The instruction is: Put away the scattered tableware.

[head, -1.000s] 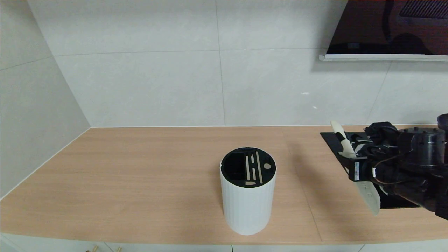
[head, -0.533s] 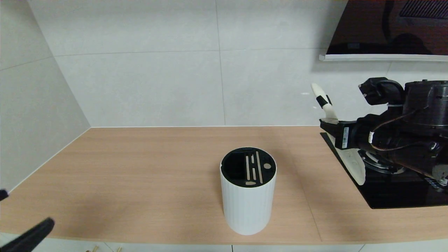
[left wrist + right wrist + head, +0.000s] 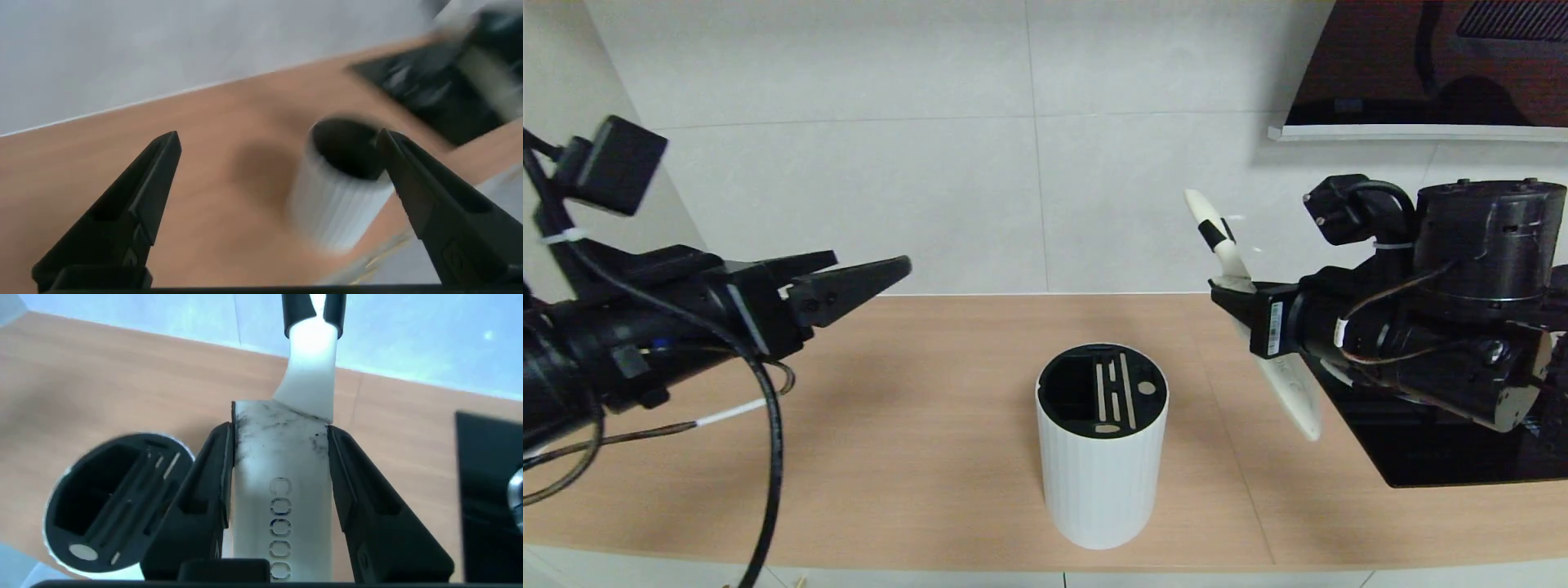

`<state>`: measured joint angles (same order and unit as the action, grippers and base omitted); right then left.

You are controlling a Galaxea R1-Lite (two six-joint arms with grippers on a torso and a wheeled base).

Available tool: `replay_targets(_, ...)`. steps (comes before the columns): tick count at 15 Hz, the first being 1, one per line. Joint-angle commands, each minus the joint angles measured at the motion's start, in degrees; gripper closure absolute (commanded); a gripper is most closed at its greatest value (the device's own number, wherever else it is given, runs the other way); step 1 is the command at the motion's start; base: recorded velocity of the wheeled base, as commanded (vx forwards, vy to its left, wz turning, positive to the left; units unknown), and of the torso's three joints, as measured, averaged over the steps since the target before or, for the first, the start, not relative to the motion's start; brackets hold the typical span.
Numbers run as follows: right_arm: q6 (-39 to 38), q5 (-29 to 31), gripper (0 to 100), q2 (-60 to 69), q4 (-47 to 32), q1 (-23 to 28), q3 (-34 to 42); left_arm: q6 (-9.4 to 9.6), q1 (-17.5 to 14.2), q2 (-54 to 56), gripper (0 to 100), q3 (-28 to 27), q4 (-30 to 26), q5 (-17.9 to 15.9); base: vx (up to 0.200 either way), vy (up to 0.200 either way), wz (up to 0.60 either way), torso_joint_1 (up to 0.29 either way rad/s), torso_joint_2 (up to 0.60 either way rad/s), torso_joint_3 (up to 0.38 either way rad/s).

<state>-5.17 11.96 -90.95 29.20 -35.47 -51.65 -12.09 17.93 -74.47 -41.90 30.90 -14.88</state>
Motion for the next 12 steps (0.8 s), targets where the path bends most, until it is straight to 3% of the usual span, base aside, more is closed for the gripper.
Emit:
replay_targets(1,-0.9,0.2,100,-0.3,-0.1,-5.0,0.5,-6.98,5.9,-7.1,0,0.3,3.5,-0.4,0.000,0.000,0.00,0.000,0.00,0.000)
replay_targets(2,-0.9,0.2,100,-0.2,-0.1,-5.3,0.8,-8.03,6.6,-7.3,0,0.3,3.5,-0.4,0.000,0.000,0.00,0.000,0.00,0.000)
replay_targets(3,-0.7,0.1,100,0.0,0.1,-7.3,2.1,-11.81,10.9,-9.0,0,0.2,4.2,-0.6,0.000,0.000,0.00,0.000,0.00,0.000)
replay_targets(4,-0.7,0.2,100,0.1,0.1,-8.4,2.1,-13.92,13.1,-10.4,0,0.2,5.6,-0.6,0.000,0.000,0.00,0.000,0.00,0.000)
replay_targets(5,-0.8,0.2,100,0.1,0.1,-10.0,2.2,-17.44,15.5,-12.3,0,0.2,8.9,-0.6,0.000,0.000,0.00,0.000,0.00,0.000)
replay_targets(7,-1.0,0.2,100,0.0,0.4,-12.7,2.3,-25.61,17.0,-15.5,0,0.0,16.6,-0.6,0.000,0.000,0.00,0.000,0.00,0.000)
replay_targets(9,-1.2,0.3,100,-0.4,2.4,-14.3,2.3,-30.18,17.0,-17.5,0,-0.8,19.2,-0.6,0.000,0.000,0.00,0.000,0.00,0.000)
replay_targets(12,-2.4,0.6,100,-2.1,3.5,-15.1,1.8,-33.35,17.2,-19.8,0,-1.9,19.4,-0.1,0.000,0.000,0.00,0.000,0.00,0.000)
